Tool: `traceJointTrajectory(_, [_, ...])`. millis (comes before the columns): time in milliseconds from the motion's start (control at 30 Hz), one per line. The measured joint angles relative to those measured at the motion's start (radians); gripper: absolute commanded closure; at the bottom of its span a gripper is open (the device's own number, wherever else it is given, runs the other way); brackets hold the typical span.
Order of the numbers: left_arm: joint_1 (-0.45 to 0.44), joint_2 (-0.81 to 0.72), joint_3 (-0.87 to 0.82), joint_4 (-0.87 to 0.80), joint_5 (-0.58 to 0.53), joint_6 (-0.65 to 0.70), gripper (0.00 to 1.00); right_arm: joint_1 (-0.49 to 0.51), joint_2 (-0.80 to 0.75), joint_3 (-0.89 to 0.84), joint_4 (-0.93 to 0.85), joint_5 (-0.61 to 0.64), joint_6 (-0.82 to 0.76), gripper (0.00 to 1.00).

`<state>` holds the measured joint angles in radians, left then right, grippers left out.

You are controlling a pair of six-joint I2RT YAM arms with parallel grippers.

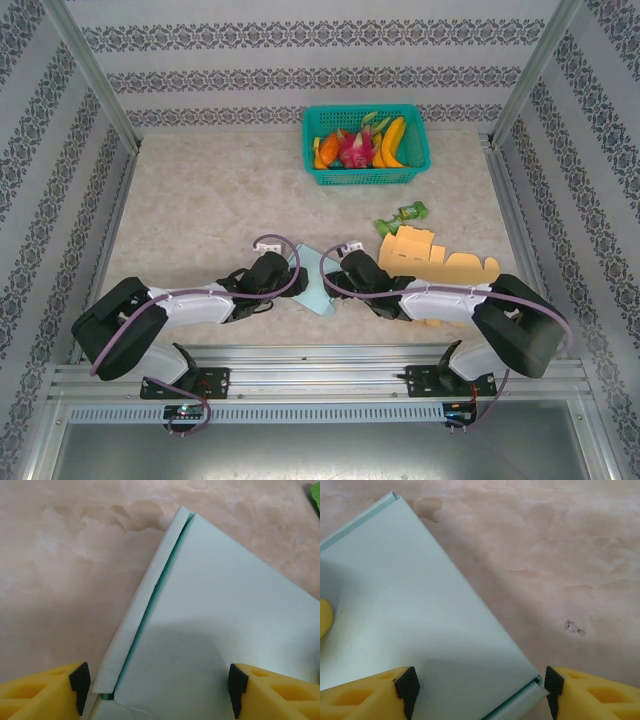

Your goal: Fold the paper box

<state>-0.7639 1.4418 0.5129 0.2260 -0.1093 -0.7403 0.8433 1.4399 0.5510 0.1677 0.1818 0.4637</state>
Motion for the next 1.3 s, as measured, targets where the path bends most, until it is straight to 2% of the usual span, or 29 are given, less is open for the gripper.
traceJointTrajectory(267, [0.000,-0.045,-0.029,-0.024,-0.025,0.000,0.06,-0.036,0.071,0.068,0.003,-0.028,-0.065,0.30])
traceJointTrajectory(467, [0.000,-0.145,-0.029,-0.149,-0.061,-0.001,0.06,-0.043,0.084,0.076,0.024,-0.044,-0.116,0.31])
traceJointTrajectory(667, [0.000,-0.187,-0.029,-0.169,-0.060,-0.044,0.00,-0.043,0.087,0.076,0.032,-0.045,-0.130,0.31])
traceJointTrajectory(967, [0.000,-0.086,-0.021,-0.143,-0.048,-0.098,0.03,-0.043,0.089,0.076,0.035,-0.049,-0.131,0.31])
traceJointTrajectory(1300, [0.000,-0.021,-0.011,-0.043,-0.031,-0.134,0.17,-0.050,0.089,0.076,0.035,-0.048,-0.131,0.31])
